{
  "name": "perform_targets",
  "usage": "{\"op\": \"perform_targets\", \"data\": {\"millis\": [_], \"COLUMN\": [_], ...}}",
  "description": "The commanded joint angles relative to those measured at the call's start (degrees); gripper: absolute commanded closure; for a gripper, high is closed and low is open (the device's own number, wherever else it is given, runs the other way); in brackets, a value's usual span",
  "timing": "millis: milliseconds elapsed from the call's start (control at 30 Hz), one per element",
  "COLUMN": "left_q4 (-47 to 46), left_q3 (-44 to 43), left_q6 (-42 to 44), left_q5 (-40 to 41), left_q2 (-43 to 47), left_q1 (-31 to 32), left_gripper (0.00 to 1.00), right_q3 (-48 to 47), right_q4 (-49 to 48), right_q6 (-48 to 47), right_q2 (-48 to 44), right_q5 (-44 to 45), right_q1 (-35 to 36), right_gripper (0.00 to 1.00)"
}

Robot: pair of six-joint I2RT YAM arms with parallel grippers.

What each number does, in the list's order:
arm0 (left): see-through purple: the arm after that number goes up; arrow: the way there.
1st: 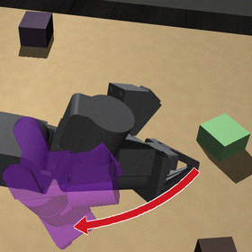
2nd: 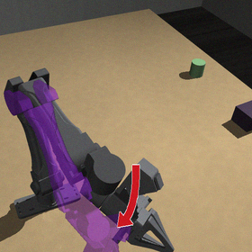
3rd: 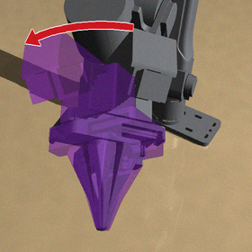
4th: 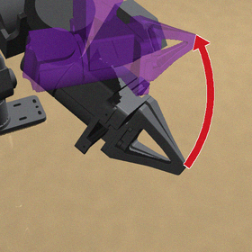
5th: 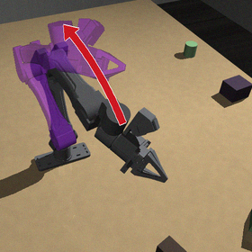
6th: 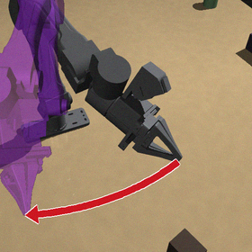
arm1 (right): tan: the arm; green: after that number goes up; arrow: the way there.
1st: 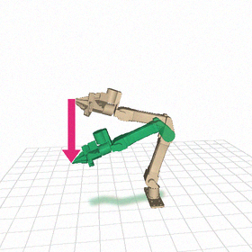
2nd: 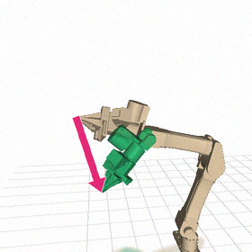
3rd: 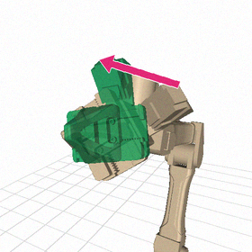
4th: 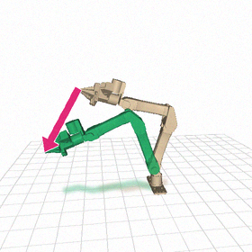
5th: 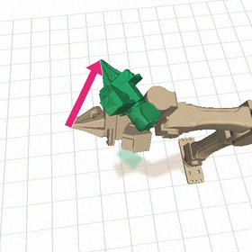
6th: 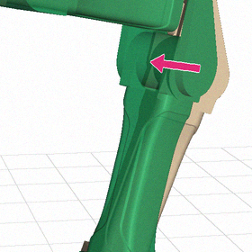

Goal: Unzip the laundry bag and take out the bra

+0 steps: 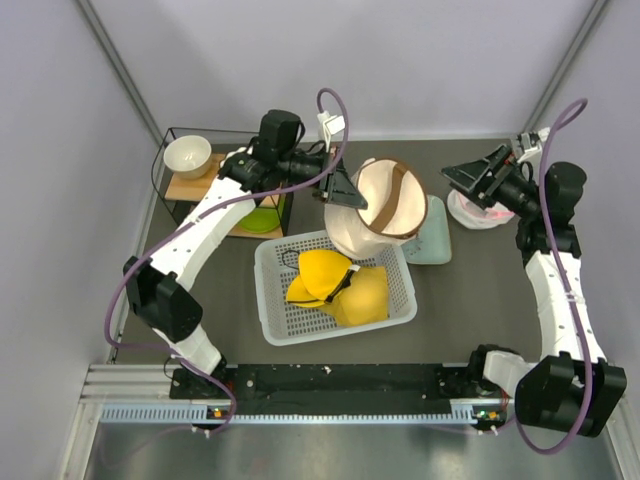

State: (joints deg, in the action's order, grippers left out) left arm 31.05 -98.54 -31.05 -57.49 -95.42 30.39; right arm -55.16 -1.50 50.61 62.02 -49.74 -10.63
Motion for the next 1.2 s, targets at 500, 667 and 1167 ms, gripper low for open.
{"op": "perform_targets", "data": {"millis": [500,667,1167], "left_q4": [0.59,4.73,-27.08], "left_q3": [-5.25,-11.93,20.75], "left_q6": [3.98,2.05,-33.98], "left_q5": [-0.78,9.49,21.99], "left_q2": [-2.22,-4.08,12.71], "left_q1": [1.86,1.25,2.91], "left_gripper": [1.00,0.39,0.01], "right_q3": [-3.12,2.58,16.40], "right_q4": [5.72,3.62,-8.96], "right_q6": [-7.57,2.11,26.03], "right_q2": [3.29,-1.71,-14.74], "right_q5": [-2.39,10.25,33.48], "right_q1": [7.38,7.47,7.56], "right_gripper": [1.00,1.00,1.00]}}
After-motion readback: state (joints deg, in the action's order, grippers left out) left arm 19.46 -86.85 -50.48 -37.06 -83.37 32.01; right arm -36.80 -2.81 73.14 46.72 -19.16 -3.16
